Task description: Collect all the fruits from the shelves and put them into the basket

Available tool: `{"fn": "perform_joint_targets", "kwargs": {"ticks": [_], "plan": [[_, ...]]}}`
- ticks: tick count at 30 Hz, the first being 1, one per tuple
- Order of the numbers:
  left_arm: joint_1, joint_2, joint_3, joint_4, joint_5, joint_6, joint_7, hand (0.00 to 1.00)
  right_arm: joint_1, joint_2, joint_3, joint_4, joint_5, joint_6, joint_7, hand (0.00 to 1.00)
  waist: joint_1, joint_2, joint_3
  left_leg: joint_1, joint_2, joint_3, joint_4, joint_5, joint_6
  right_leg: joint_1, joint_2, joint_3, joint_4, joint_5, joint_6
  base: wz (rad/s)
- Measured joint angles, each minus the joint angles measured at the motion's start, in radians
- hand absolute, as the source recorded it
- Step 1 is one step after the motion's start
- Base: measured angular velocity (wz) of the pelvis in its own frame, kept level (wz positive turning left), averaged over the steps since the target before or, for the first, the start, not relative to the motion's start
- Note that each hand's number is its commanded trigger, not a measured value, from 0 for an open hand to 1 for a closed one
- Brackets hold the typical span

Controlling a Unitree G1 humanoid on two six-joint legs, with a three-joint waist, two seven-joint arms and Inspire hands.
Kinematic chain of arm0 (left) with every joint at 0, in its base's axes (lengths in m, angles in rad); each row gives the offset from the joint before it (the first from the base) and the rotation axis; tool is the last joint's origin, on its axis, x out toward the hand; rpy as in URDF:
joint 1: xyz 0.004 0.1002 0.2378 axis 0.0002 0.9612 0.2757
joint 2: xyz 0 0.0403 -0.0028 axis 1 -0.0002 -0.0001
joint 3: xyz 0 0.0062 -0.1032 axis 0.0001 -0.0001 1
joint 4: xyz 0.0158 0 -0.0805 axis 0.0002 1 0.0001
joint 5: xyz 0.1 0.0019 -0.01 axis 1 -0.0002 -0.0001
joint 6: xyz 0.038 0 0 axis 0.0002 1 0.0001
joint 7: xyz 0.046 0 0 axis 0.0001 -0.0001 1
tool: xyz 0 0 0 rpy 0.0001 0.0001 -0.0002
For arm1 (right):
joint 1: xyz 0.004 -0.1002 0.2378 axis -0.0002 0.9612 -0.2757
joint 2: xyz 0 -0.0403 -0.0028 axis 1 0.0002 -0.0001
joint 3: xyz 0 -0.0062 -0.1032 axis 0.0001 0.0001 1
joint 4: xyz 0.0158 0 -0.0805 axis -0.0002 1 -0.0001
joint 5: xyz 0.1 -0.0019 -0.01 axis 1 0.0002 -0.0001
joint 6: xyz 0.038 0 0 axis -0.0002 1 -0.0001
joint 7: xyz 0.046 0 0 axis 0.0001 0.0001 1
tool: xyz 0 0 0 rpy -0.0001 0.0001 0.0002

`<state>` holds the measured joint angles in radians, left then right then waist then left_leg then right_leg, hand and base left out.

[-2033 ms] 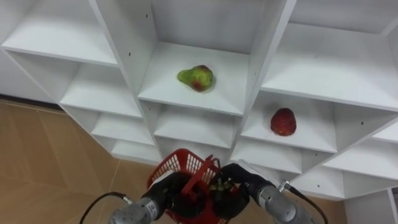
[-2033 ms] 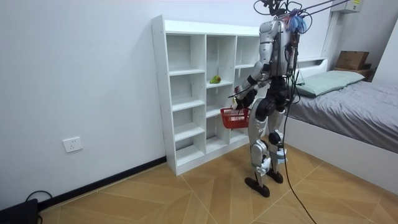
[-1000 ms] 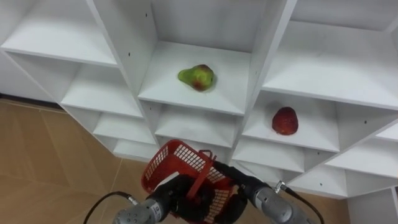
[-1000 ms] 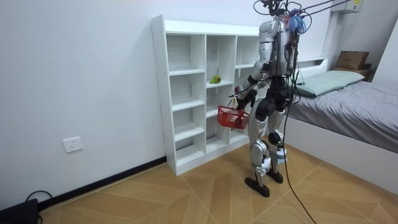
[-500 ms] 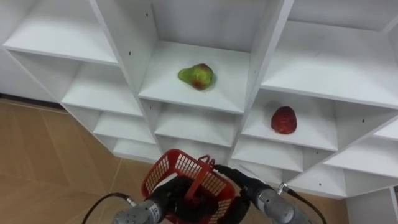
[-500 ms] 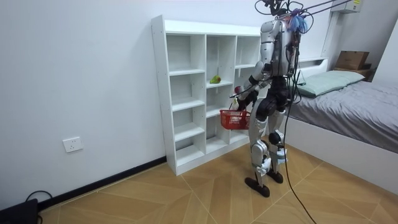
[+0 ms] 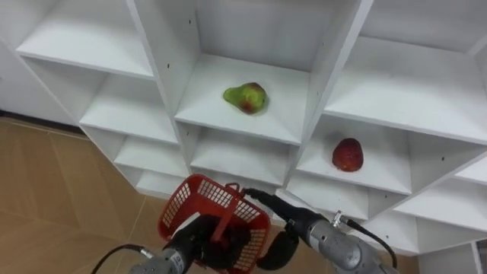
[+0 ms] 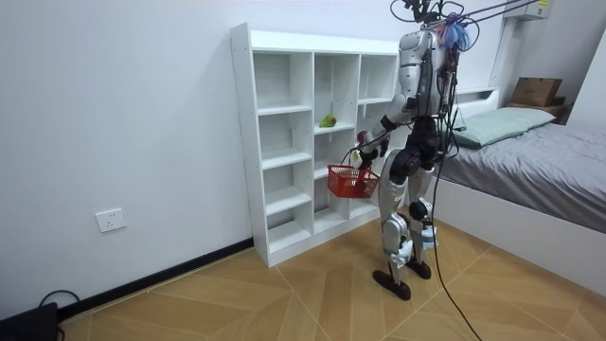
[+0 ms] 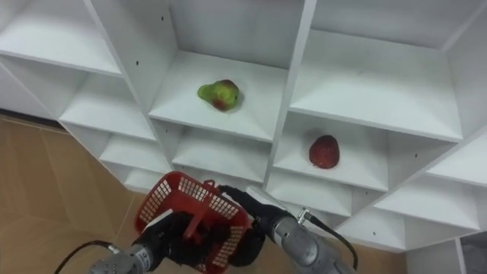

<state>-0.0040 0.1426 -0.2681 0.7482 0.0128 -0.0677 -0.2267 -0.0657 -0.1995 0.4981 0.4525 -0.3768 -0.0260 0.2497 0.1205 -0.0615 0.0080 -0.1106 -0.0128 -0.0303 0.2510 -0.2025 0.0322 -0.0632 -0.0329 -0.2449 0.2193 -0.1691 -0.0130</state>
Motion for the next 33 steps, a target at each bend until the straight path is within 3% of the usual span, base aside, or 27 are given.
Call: {"fn": "perform_joint_targets", "kwargs": {"ticks": [6,11,16,21,27,33], "plan": [[0.025,0.01,0.049,0.0,-0.001,0.024,0.001,1.0,0.015,0.0,0.0,-0.092,0.002,0.007,0.037,0.0,0.004,-0.023,0.0026,0.02,0.0,0.002,-0.006,0.0,0.0,0.022,0.0,-0.001,-0.001,0.0,0.0,0.0],[0.03,0.014,0.057,0.0,-0.001,0.025,0.01,1.0,0.02,-0.008,0.0,-0.178,0.001,0.019,0.051,0.0,0.018,-0.026,0.0023,0.029,0.0,0.003,-0.008,0.0,0.0,0.026,0.001,0.001,-0.004,0.0,0.0,0.0],[0.029,0.008,0.07,0.0,0.0,0.024,0.033,1.0,0.013,-0.008,0.0,-0.306,0.007,0.016,0.048,0.0,0.021,-0.027,0.0031,0.057,0.0,0.004,-0.016,0.0,-0.001,0.06,0.004,-0.001,-0.019,0.001,-0.001,0.0],[0.031,0.005,0.079,0.009,0.027,0.024,0.062,1.0,0.008,-0.002,-0.009,-0.353,0.022,0.015,0.033,0.0,0.025,-0.037,0.01,0.067,0.0,0.004,-0.021,0.0,-0.001,0.069,0.004,0.0,-0.019,0.001,-0.001,0.0],[0.031,-0.009,0.128,0.018,0.099,0.024,0.061,1.0,0.006,-0.001,-0.021,-0.434,0.015,0.007,0.021,0.0,0.049,-0.06,0.0088,0.071,0.0,0.016,-0.026,0.0,-0.001,0.065,0.007,0.016,-0.018,0.001,-0.001,-0.06],[0.038,-0.014,0.134,0.019,0.099,0.024,0.058,1.0,-0.02,0.004,-0.068,-0.46,0.023,0.002,-0.02,0.0,0.064,-0.066,0.0088,0.074,0.001,0.015,-0.021,0.0,-0.001,0.069,0.004,0.018,-0.019,0.001,-0.001,0.0]]}}
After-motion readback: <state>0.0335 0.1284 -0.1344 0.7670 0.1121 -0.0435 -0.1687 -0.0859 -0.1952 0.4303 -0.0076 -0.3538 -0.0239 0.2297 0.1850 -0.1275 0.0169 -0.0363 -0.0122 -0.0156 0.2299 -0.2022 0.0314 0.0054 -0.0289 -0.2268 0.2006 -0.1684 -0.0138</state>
